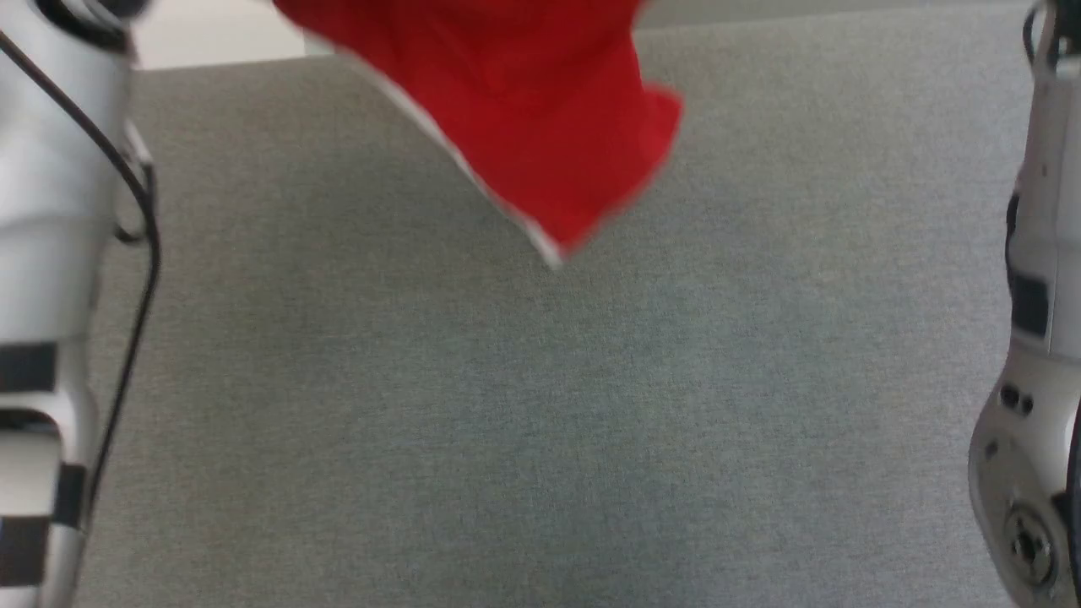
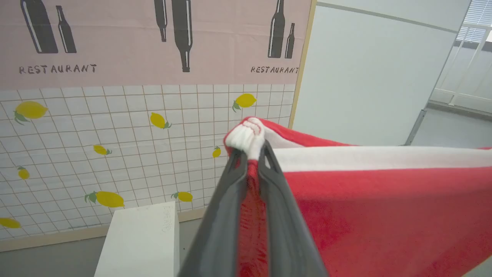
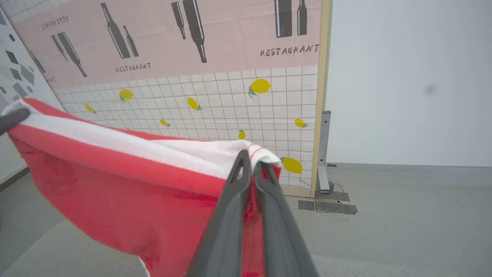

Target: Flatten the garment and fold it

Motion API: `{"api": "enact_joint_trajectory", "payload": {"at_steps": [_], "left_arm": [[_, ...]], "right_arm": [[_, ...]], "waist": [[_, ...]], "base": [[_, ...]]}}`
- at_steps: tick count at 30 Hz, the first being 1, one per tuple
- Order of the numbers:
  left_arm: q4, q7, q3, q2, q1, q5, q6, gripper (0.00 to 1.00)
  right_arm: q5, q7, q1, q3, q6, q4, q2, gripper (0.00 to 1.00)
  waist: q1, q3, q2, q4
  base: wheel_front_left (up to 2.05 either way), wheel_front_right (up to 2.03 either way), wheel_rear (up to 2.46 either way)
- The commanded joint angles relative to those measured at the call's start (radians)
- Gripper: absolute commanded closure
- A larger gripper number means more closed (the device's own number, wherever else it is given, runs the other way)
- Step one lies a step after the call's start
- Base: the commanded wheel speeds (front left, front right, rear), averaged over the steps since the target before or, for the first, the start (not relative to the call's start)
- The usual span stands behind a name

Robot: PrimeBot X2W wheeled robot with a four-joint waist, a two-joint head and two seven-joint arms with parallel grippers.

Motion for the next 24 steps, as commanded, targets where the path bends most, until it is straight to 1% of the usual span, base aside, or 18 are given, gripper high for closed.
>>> {"api": "enact_joint_trajectory", "payload": {"at_steps": [1, 6, 9, 12, 14, 15, 18, 20, 22, 24], "left_arm": [[0.018, -0.024, 0.003, 0.019, -0.041, 0.025, 0.009, 1.00], [0.082, -0.112, 0.008, 0.015, -0.139, 0.058, 0.004, 1.00], [0.120, -0.148, 0.006, 0.011, -0.148, 0.064, -0.005, 1.00], [0.163, -0.184, 0.001, -0.001, -0.113, 0.056, -0.019, 1.00], [0.187, -0.208, -0.003, -0.012, -0.078, 0.048, -0.031, 1.00], [0.206, -0.244, -0.027, -0.033, -0.007, 0.048, -0.054, 1.00], [0.212, -0.289, -0.046, -0.050, 0.074, 0.044, -0.072, 1.00], [0.207, -0.332, -0.051, -0.065, 0.151, 0.031, -0.082, 1.00], [0.197, -0.357, -0.059, -0.075, 0.231, 0.020, -0.088, 1.00], [0.185, -0.376, -0.064, -0.083, 0.319, 0.012, -0.075, 1.00]], "right_arm": [[-0.020, -0.036, -0.046, 0.002, -0.001, 0.035, -0.001, 1.00], [-0.060, -0.156, -0.207, 0.011, -0.001, 0.181, 0.001, 1.00], [-0.071, -0.196, -0.242, 0.025, -0.001, 0.248, 0.001, 1.00], [-0.054, -0.234, -0.228, 0.045, -0.001, 0.302, 0.001, 1.00], [-0.039, -0.251, -0.198, 0.057, -0.001, 0.327, 0.001, 1.00], [-0.006, -0.273, -0.130, 0.081, -0.001, 0.341, 0.001, 1.00], [0.042, -0.301, -0.035, 0.120, -0.001, 0.312, -0.004, 1.00], [0.106, -0.323, 0.065, 0.140, -0.001, 0.263, -0.014, 1.00], [0.148, -0.339, 0.170, 0.161, -0.001, 0.200, -0.041, 1.00], [0.184, -0.351, 0.290, 0.175, -0.001, 0.130, -0.068, 1.00]], "waist": [[0.0000, 0.056, 0.0000, -0.021], [0.0000, 0.101, 0.0000, -0.012], [0.0000, 0.122, 0.0000, -0.003], [0.0000, 0.138, 0.0000, 0.007], [0.0000, 0.145, 0.0000, 0.015], [0.0000, 0.144, 0.0000, 0.030], [0.0000, 0.127, 0.0000, 0.043], [0.0000, 0.099, 0.0000, 0.055], [0.0000, 0.070, 0.0000, 0.066], [0.0000, 0.035, 0.0000, 0.075]], "base": [[0.00, 0.00, 0.00], [0.00, 0.00, 0.00], [0.00, 0.00, 0.00], [0.00, 0.00, 0.00], [0.00, 0.00, 0.00], [0.00, 0.00, 0.00], [0.00, 0.00, 0.00], [0.00, 0.00, 0.00], [0.00, 0.00, 0.00], [0.00, 0.00, 0.00]]}}
